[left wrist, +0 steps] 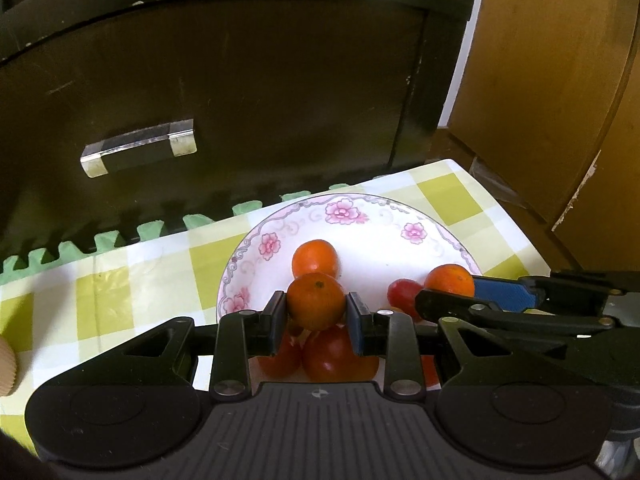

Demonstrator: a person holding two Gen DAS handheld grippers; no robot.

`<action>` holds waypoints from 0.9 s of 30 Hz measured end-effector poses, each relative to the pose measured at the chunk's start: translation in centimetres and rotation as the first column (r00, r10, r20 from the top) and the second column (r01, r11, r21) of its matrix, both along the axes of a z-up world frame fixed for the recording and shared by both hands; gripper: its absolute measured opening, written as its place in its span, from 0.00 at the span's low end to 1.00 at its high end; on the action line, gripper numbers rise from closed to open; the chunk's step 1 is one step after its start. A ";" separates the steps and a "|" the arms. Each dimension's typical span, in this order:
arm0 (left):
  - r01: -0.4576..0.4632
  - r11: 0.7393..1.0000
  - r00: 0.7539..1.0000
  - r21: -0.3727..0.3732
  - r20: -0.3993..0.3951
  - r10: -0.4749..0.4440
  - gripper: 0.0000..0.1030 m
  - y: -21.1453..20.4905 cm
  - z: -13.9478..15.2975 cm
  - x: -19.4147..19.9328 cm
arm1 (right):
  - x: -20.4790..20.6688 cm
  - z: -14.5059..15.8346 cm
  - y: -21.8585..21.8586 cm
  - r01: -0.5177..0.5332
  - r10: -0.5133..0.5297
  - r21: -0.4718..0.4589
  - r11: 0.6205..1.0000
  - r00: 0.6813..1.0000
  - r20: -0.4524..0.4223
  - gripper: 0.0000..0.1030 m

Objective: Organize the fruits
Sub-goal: 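Open right tool to drop its orange in the bowl while left tool releases its orange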

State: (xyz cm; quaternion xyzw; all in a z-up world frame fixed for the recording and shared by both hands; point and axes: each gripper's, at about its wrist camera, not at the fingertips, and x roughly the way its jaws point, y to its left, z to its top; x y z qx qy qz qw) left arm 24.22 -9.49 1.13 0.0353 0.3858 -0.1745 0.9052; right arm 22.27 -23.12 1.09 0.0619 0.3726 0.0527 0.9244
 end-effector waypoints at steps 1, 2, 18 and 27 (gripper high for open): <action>-0.001 1.000 1.000 -0.001 -0.002 0.001 0.37 0.0 -0.1 0.1 | 0.0 0.0 0.0 0.001 -0.001 0.000 1.000 1.000 0.001 0.30; -0.002 1.000 1.000 -0.001 -0.003 0.002 0.37 0.0 -0.1 0.1 | 0.0 0.0 0.0 0.001 -0.001 0.002 1.000 1.000 0.001 0.30; -0.023 1.000 1.000 0.000 0.015 0.023 0.46 0.6 0.3 0.0 | -0.1 0.5 0.0 0.002 -0.002 0.014 1.000 1.000 0.011 0.32; -0.031 0.999 0.999 -0.016 0.027 0.031 0.55 1.3 0.9 -0.7 | -0.8 1.2 0.0 0.011 -0.012 0.012 1.000 1.000 0.019 0.35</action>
